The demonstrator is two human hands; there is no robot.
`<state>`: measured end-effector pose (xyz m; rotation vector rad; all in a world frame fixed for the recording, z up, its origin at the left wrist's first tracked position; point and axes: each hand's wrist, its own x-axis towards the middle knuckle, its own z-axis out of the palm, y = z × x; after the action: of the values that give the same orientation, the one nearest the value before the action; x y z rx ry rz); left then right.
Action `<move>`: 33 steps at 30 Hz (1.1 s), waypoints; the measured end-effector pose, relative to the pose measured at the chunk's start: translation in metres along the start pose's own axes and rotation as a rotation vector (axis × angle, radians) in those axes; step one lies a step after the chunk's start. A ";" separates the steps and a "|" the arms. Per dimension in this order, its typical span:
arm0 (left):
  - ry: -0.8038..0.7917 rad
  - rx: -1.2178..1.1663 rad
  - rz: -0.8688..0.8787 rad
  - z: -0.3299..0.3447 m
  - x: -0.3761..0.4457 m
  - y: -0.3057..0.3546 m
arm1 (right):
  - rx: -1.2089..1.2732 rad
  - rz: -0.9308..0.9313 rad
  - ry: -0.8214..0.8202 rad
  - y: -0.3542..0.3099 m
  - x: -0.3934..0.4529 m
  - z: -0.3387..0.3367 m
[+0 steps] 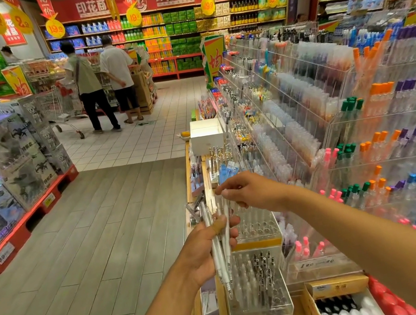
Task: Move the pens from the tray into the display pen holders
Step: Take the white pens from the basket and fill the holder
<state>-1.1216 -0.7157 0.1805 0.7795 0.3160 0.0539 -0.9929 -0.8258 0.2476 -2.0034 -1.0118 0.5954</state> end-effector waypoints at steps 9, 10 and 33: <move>-0.067 -0.042 0.017 0.005 0.000 0.005 | 0.560 -0.014 -0.168 0.006 -0.003 -0.008; -0.053 -0.043 0.010 0.004 0.001 0.005 | 0.555 -0.026 -0.134 0.005 -0.003 -0.007; 0.301 0.137 -0.099 -0.026 0.012 -0.003 | -0.337 -0.194 0.240 -0.003 0.022 0.009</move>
<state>-1.1186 -0.6978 0.1581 0.8916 0.6485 0.0573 -0.9874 -0.8026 0.2437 -2.1666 -1.1983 0.0785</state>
